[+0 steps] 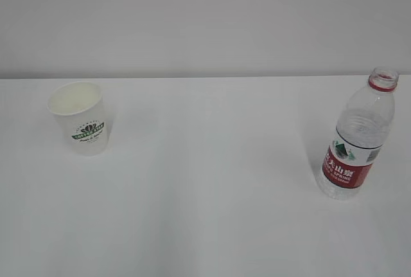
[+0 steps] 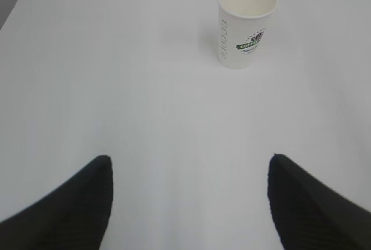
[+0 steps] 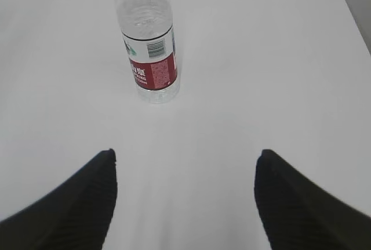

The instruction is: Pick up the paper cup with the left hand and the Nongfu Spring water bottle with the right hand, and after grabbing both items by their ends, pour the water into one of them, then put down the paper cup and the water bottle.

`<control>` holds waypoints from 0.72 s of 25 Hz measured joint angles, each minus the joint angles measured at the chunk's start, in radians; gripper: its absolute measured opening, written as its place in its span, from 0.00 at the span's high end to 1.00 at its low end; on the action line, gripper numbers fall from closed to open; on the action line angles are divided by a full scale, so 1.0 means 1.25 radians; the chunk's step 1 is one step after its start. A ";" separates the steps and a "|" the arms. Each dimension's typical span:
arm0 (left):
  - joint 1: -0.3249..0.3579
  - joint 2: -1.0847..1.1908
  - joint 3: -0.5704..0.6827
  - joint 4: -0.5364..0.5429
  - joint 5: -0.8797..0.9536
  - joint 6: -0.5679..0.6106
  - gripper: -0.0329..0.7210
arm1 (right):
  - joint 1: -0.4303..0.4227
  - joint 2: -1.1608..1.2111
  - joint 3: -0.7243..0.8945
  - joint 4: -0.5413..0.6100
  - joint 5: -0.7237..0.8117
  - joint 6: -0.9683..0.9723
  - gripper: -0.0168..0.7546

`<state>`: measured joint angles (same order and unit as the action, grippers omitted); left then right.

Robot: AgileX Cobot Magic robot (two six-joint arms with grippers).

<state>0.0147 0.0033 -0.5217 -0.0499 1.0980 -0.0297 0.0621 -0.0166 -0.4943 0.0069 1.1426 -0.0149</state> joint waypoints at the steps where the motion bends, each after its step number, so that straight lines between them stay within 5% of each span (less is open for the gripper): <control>1: 0.000 0.000 0.000 0.000 0.000 0.000 0.16 | 0.000 0.000 0.000 0.000 0.000 0.000 0.26; 18: 0.000 0.000 0.000 0.000 0.000 0.000 0.17 | 0.000 0.000 0.000 0.000 0.000 0.000 0.26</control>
<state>0.0147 0.0033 -0.5217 -0.0499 1.0980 -0.0297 0.0621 -0.0166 -0.4943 0.0069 1.1426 -0.0149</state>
